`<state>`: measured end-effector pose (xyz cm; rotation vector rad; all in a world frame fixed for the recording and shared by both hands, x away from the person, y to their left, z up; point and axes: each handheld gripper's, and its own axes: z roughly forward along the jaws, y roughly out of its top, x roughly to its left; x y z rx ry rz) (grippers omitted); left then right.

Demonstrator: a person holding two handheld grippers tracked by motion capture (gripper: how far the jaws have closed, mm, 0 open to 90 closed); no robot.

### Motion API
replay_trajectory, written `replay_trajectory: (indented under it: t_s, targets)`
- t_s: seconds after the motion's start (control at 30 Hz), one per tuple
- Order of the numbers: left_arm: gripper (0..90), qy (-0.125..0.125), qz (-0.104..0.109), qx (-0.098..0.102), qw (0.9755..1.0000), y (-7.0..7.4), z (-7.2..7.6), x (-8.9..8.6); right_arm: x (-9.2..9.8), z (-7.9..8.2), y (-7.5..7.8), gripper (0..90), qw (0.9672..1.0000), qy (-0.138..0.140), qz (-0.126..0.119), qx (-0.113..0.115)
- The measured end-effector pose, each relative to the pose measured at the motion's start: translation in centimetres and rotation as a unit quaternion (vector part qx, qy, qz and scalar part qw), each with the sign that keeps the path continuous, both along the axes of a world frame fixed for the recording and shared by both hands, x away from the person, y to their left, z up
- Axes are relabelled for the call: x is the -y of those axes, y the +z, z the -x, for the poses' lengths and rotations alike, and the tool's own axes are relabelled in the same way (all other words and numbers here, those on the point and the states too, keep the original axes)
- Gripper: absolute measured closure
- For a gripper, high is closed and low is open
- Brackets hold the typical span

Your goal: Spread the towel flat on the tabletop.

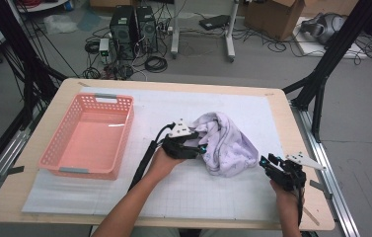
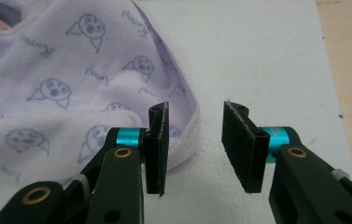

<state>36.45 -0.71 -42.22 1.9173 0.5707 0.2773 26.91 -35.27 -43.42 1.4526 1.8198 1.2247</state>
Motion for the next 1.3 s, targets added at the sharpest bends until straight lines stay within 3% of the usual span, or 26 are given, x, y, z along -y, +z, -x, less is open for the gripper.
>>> replay_trajectory:
  t_s: [0.03, 0.07, 0.1, 0.13, 0.17, 0.27, 0.3, 0.37, 0.47, 0.53, 0.6, 0.63, 0.7, 0.77, 0.8, 0.9, 0.93, 0.97, 1.03, 1.1, 1.13, 1.2, 1.23, 1.27, 1.3]
  targets:
    - [47.2, 0.0, 0.0, 0.0, 1.0, 0.0, 0.0, 0.0, 0.0, -0.1, -0.1, 59.2, 1.0, 0.003, -0.002, -0.006]
    - [55.6, -0.008, -0.02, 0.003, 0.9998, -0.3, 0.0, 0.4, -0.1, -0.2, -0.3, 57.7, 0.9999, 0.008, -0.005, -0.011]
    - [69.4, -0.006, -0.082, 0.015, 0.9965, -0.9, 0.2, 1.2, -0.2, -0.3, -0.5, 57.1, 0.9996, 0.017, -0.01, -0.019]
    - [83.6, -0.006, -0.082, 0.015, 0.9965, -0.9, 0.2, 1.2, -0.4, -0.4, -0.7, 56.6, 0.9994, 0.025, -0.003, -0.024]
    - [85.5, -0.008, -0.108, -0.003, 0.9941, -1.3, 0.1, 1.1, -0.6, -0.5, -1.0, 56.3, 0.9991, 0.032, 0.006, -0.028]
    - [86.5, 0.003, -0.083, -0.02, 0.9964, -0.9, 0.5, -0.5, -1.3, -0.8, -1.4, 54.6, 0.9973, 0.045, 0.03, -0.05]
    - [86.5, 0.003, -0.083, -0.02, 0.9964, -0.9, 0.5, -0.5, -1.5, -0.9, -1.4, 54.3, 0.9969, 0.045, 0.038, -0.051]
    - [86.5, 0.014, -0.066, -0.022, 0.9975, -0.4, 1.2, -2.6, -1.6, -1.1, -1.4, 53.9, 0.9967, 0.044, 0.038, -0.056]
    - [86.6, 0.018, -0.062, -0.015, 0.9978, 0.0, 2.1, -4.1, -2.0, -1.4, -1.4, 53.2, 0.9968, 0.051, 0.02, -0.058]
    - [86.7, 0.019, -0.058, -0.012, 0.9981, 0.3, 2.8, -5.1, -2.7, -1.8, -1.4, 54.3, 0.9961, 0.051, 0.036, -0.062]
    - [86.7, 0.022, -0.053, -0.011, 0.9983, 0.4, 3.5, -6.0, -3.5, -2.2, -1.6, 58.7, 0.9929, 0.049, 0.072, -0.081]
    - [86.7, 0.022, -0.053, -0.011, 0.9983, 0.4, 3.5, -6.0, -3.6, -2.2, -1.5, 65.3, 0.9926, 0.051, 0.074, -0.081]
    - [86.8, 0.029, -0.039, -0.008, 0.9988, 0.4, 4.8, -7.6, -3.7, -2.1, -1.5, 80.2, 0.9919, 0.068, 0.065, -0.084]
    - [86.8, 0.031, -0.034, -0.007, 0.9989, 0.4, 5.2, -8.1, -3.9, -1.8, -1.4, 82.8, 0.991, 0.077, 0.069, -0.084]
    - [86.8, 0.028, -0.022, -0.005, 0.9993, 0.5, 6.1, -9.0, -3.8, -1.6, -1.2, 84.3, 0.9904, 0.085, 0.066, -0.088]
    - [86.8, 0.027, -0.014, 0.001, 0.9995, 0.8, 6.9, -9.8, -3.2, -0.8, -0.3, 85.2, 0.9909, 0.099, 0.054, -0.074]
    - [86.8, 0.026, 0.0, 0.009, 0.9996, 1.3, 7.6, -10.3, -2.9, -0.4, 0.1, 85.3, 0.9916, 0.101, 0.047, -0.066]
    - [86.9, 0.026, 0.0, 0.009, 0.9996, 1.3, 7.6, -10.3, -2.9, -0.4, 0.1, 85.3, 0.9916, 0.101, 0.047, -0.066]
    - [86.9, 0.026, 0.019, 0.017, 0.9993, 2.1, 7.9, -10.7, -2.1, 0.4, 1.8, 85.4, 0.994, 0.098, 0.032, -0.038]
    - [86.8, 0.03, 0.019, 0.018, 0.9992, 2.3, 7.8, -10.7, -1.9, 0.5, 2.3, 85.3, 0.995, 0.09, 0.024, -0.034]
    - [86.8, 0.037, 0.02, 0.021, 0.9989, 2.4, 7.5, -10.6, -1.5, 0.1, 3.3, 85.4, 0.997, 0.072, 0.013, -0.024]
    - [86.8, 0.048, 0.022, 0.026, 0.9983, 2.6, 6.7, -10.3, -1.3, -0.3, 3.8, 85.4, 0.9977, 0.064, 0.009, -0.019]
    - [86.8, 0.062, 0.038, 0.031, 0.9969, 3.0, 5.6, -10.0, -1.2, -1.4, 4.6, 85.4, 0.9986, 0.053, 0.006, -0.007]
    - [86.8, 0.062, 0.038, 0.031, 0.9969, 3.0, 5.6, -10.0, -1.3, -2.1, 5.0, 85.4, 0.9988, 0.048, 0.006, -0.003]
    - [86.8, 0.082, 0.053, 0.033, 0.9947, 3.5, 4.2, -9.8, -1.5, -2.8, 5.4, 85.3, 0.9991, 0.041, 0.008, -0.001]
